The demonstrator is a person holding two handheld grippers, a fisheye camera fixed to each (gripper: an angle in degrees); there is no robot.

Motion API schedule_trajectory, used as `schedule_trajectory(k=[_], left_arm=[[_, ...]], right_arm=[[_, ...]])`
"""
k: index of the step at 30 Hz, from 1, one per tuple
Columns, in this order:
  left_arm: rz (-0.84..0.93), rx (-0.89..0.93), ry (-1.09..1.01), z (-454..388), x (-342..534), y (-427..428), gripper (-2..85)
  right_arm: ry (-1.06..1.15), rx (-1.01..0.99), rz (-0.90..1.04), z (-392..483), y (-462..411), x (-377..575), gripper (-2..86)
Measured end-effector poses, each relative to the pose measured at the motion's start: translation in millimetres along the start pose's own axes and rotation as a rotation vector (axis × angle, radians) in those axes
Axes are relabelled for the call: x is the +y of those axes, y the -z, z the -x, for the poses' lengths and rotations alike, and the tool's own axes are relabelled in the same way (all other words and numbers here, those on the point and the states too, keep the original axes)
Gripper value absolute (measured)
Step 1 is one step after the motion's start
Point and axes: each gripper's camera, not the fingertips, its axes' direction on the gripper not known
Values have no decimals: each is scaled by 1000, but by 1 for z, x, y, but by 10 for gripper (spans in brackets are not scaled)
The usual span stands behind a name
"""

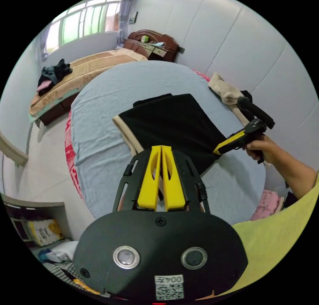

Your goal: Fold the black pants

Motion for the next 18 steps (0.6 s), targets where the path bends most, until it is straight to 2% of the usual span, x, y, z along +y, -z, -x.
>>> schedule_trajectory(k=[6,10,12,16,18], left_arm=[[195,-79,-52,-47,-29,-51,1],[243,-119,-61,-65,-30,-67,1],[248,-129,-65,-75,-32,-73,2],[270,-148,-74,-91,-37,-80,2],[266,-172,-89,-101,-39,-84,3]], right_arm=[[42,56,-156,-2,7,48,4],[40,-96,-321,-29,10,86,8],[55,-184,-345,-46,14,105,24],[154,-455,-546,-101,23,181,121],[143,-465,-576,-122,18,207,143]])
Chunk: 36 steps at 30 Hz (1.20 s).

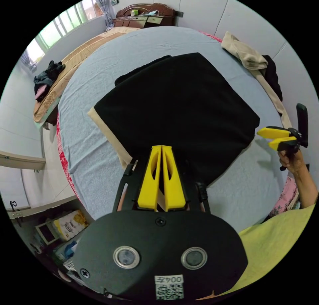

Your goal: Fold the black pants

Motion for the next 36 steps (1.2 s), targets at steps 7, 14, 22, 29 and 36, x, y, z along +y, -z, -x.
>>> schedule_trajectory(k=[7,14,22,29,36], left_arm=[[-25,24,53,-9,-1,-3,4],[-23,86,81,-6,-2,-9,5],[-70,200,159,11,10,-19,6],[-297,179,135,25,18,14,27],[-271,171,175,77,-13,-22,57]], right_arm=[[74,17,-43,-12,24,21,124],[87,219,131,-9,10,6,22],[10,300,40,-6,64,26,60],[241,303,0,47,72,-34,127],[329,377,58,55,20,-114,159]])
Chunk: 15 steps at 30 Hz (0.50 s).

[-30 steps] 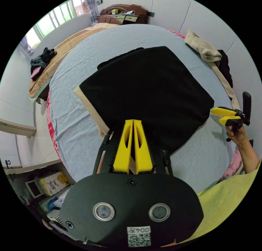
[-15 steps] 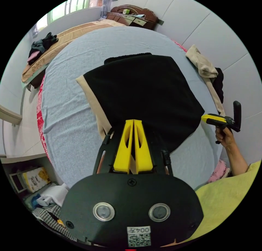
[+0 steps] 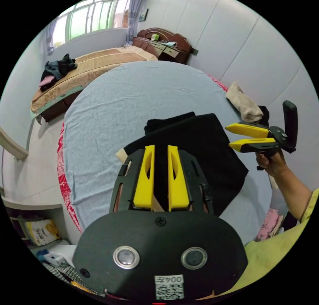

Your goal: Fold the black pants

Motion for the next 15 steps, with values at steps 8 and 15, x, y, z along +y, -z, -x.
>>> schedule_trajectory(k=[8,15], left_arm=[[66,61,75,52,13,-34,51],[-94,350,242,116,57,13,89]], right_arm=[[-139,-35,186,-57,-53,5,164],[-369,-280,-51,-80,26,115,165]])
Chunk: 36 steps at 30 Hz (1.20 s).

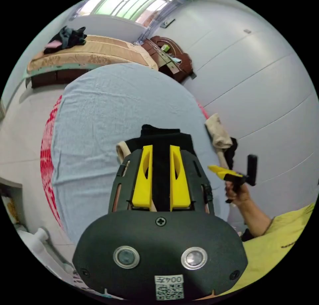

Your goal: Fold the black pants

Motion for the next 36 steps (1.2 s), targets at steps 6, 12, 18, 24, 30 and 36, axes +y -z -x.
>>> schedule_trajectory(k=[6,12,18,24,30,36], left_arm=[[61,273,226,47,105,30,114],[78,528,549,90,193,-9,150],[55,580,612,116,208,-35,197],[-27,637,725,150,232,-44,241],[-103,729,793,184,252,-50,75],[-12,740,751,204,260,-12,60]], right_arm=[[-364,-362,-71,-77,4,139,175],[-557,-494,-151,-123,-25,170,209],[-603,-557,-182,-141,-60,150,167],[-615,-538,-164,-118,-73,129,65],[-542,-526,-123,-80,-85,122,88],[-584,-628,-50,-90,-114,165,280]])
